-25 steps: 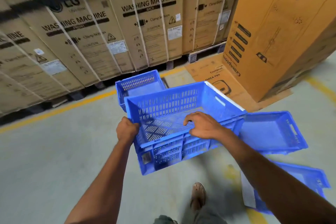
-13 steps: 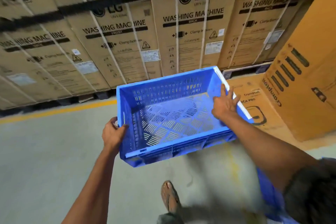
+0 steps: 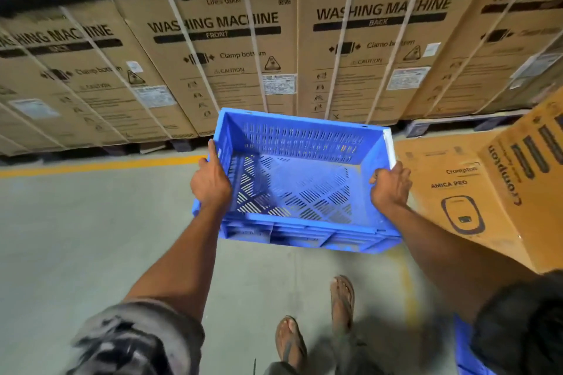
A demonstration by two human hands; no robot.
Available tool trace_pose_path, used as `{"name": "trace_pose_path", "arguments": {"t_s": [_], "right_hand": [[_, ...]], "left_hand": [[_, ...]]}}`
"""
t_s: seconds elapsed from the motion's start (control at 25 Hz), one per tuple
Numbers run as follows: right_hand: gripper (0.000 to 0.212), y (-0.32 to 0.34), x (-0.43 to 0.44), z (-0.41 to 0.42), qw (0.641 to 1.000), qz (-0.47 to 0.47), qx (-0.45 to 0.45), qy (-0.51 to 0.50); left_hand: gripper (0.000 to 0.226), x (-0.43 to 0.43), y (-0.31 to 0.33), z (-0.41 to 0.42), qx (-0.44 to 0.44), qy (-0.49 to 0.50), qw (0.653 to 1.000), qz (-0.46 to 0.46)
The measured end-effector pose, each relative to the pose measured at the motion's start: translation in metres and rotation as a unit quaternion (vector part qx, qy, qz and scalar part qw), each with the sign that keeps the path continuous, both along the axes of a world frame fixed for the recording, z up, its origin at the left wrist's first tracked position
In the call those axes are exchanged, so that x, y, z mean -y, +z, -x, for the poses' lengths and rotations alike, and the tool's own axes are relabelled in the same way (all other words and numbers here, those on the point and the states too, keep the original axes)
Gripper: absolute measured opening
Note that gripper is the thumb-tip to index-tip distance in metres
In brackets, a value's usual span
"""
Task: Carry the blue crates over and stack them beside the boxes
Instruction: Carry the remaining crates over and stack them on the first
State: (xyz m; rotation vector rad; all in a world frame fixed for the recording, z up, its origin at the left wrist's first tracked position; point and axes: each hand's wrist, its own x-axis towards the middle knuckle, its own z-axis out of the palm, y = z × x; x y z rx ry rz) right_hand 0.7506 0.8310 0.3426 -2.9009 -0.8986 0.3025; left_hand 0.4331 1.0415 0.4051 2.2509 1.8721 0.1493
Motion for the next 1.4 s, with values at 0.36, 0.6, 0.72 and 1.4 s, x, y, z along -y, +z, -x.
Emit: {"name": "trace_pose_path", "arguments": {"t_s": [0.36, 0.6, 0.72, 1.4], "right_hand": [[0.011, -0.08, -0.096, -0.09, 0.996, 0.068, 0.051, 0.038], [0.017, -0.164, -0.172, -0.14, 0.993, 0.02, 0.034, 0.115], [0.019, -0.212, -0.205, -0.155, 0.989, 0.013, 0.046, 0.137], [0.014, -0.394, -0.229, -0.144, 0.964, -0.116, 0.2, 0.13]], "left_hand": [[0.075, -0.064, -0.111, -0.075, -0.119, 0.0, 0.99, 0.076], [0.062, -0.128, -0.223, -0.097, -0.053, 0.006, 0.997, 0.054], [0.06, -0.173, -0.279, -0.103, -0.037, -0.019, 0.999, 0.014], [0.063, -0.217, -0.46, -0.129, 0.015, -0.222, 0.965, -0.137]]}}
